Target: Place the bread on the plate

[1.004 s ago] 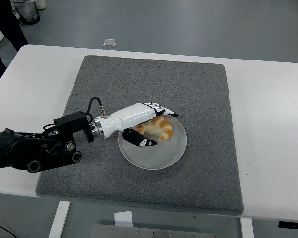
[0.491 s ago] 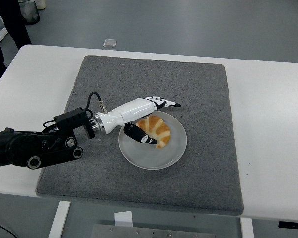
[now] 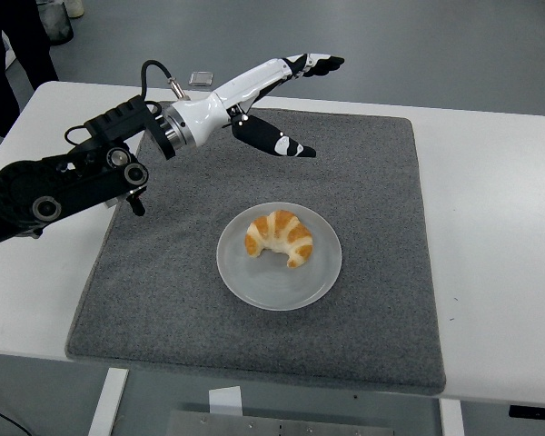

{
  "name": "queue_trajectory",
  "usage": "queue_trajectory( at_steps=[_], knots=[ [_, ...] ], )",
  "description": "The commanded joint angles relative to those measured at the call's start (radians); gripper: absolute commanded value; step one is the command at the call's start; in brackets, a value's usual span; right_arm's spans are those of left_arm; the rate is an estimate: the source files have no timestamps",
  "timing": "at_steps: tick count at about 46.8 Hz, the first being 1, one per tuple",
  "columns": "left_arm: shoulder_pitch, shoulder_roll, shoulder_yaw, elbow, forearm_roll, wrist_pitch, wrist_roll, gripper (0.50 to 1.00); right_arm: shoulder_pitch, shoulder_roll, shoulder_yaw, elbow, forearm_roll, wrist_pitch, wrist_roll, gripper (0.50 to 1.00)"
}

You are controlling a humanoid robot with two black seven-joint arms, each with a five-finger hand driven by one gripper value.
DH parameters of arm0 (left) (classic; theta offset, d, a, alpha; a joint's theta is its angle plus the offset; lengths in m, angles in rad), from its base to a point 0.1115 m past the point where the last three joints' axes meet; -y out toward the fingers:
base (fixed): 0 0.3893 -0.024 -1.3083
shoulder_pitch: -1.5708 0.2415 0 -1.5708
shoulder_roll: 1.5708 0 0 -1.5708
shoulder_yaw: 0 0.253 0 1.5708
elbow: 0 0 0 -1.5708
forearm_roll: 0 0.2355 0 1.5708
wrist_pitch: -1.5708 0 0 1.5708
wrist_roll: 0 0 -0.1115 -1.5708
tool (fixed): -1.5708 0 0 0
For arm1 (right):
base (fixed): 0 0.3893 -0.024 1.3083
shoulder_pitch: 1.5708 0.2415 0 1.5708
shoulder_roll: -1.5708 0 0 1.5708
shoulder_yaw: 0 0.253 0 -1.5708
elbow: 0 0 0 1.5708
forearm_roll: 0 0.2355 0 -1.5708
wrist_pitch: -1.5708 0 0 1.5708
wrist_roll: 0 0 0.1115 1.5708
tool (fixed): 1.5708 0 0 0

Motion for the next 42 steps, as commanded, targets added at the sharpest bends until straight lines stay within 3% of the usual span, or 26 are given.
queue_trajectory(
  at_steps=[1,11,26,32,42],
  knots=[
    [-0.040,0.013,-0.011,0.014,-0.116,-0.033,0.001,0.994,0.000,0.000,0.000,0.002,0.000,0.000,0.000,0.952],
    [-0.121,0.041,-0.010,0.086,-0.469,-0.151,0.006,0.994,0.000,0.000,0.000,0.003,-0.002,0.000,0.000,0.952],
    [-0.189,0.056,-0.014,0.236,-0.733,-0.302,0.009,0.994,0.000,0.000,0.000,0.003,-0.002,-0.005,0.000,0.952],
    [-0.192,0.055,-0.014,0.281,-0.829,-0.340,0.014,0.994,0.000,0.000,0.000,0.003,-0.002,-0.005,0.000,0.952],
    [-0.187,0.056,-0.013,0.339,-0.975,-0.358,0.080,0.994,0.000,0.000,0.000,0.003,-0.002,-0.003,0.000,0.952]
  ],
)
